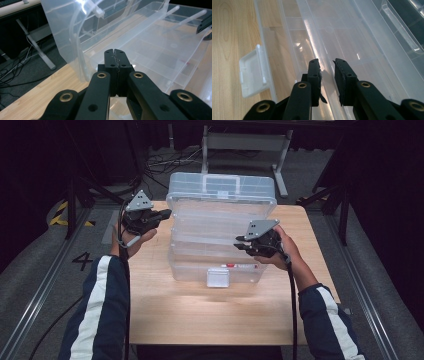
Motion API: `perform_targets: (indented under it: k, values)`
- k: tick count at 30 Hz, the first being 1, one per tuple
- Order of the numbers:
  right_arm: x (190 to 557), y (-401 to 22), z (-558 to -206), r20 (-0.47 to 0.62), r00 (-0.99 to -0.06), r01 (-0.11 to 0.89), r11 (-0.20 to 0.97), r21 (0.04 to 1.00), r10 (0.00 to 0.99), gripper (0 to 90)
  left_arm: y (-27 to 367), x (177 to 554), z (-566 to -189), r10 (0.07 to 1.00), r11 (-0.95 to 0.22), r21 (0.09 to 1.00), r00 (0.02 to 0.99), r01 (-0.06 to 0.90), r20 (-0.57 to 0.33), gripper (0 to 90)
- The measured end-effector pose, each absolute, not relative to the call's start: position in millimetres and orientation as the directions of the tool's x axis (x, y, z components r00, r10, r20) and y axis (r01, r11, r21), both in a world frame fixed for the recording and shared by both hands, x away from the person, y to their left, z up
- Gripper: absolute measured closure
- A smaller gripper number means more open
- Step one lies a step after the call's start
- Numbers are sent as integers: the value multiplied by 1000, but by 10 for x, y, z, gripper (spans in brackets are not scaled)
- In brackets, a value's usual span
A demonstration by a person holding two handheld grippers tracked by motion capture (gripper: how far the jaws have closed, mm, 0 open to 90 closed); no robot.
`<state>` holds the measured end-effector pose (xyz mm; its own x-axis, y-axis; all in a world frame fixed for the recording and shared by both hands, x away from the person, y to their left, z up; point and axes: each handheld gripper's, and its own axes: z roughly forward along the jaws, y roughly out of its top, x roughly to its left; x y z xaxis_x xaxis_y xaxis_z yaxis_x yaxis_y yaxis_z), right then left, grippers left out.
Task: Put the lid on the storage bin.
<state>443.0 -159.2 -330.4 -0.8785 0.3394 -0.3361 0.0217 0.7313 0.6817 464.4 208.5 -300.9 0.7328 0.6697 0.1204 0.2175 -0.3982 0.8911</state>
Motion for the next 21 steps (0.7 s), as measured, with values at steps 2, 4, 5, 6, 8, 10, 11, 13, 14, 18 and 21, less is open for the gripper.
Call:
perform_targets:
  k: [2,4,5,6,8,10,11,13,14,18,21]
  values:
    - [4428,-1590,-3307,-337,-878,20,731,682,339,752,2092,4650,-2997,669,-393,894,734,218,115,900]
    - [4428,-1592,-3309,-336,-879,21,731,682,339,752,2088,4656,-2994,670,-386,896,735,220,108,900]
    - [4422,-1596,-3311,-336,-879,22,731,682,340,752,2086,4660,-2994,668,-388,895,736,219,110,900]
    - [4418,-1597,-3314,-333,-879,25,729,684,342,752,2078,4666,-2993,669,-392,895,735,215,116,900]
    - [4412,-1600,-3319,-336,-878,23,730,683,342,751,2061,4666,-2994,669,-388,896,735,215,113,900]
    - [4411,-1600,-3319,-336,-877,23,730,683,342,751,2060,4668,-2990,669,-382,899,736,214,109,900]
    - [4411,-1601,-3318,-342,-876,19,732,681,341,750,2063,4669,-2988,669,-378,901,735,214,106,900]
    - [4404,-1601,-3321,-341,-876,20,734,679,340,749,2081,4676,-2985,668,-359,907,739,218,87,900]
    - [4400,-1601,-3323,-342,-876,21,734,679,341,748,2083,4677,-2987,671,-359,907,736,220,87,900]
    - [4388,-1596,-3324,-348,-875,18,742,670,335,748,2083,4670,-2999,675,-365,904,732,221,94,900]
    - [4376,-1596,-3336,-343,-879,20,744,668,332,747,2073,4673,-3021,671,-373,901,736,223,96,900]
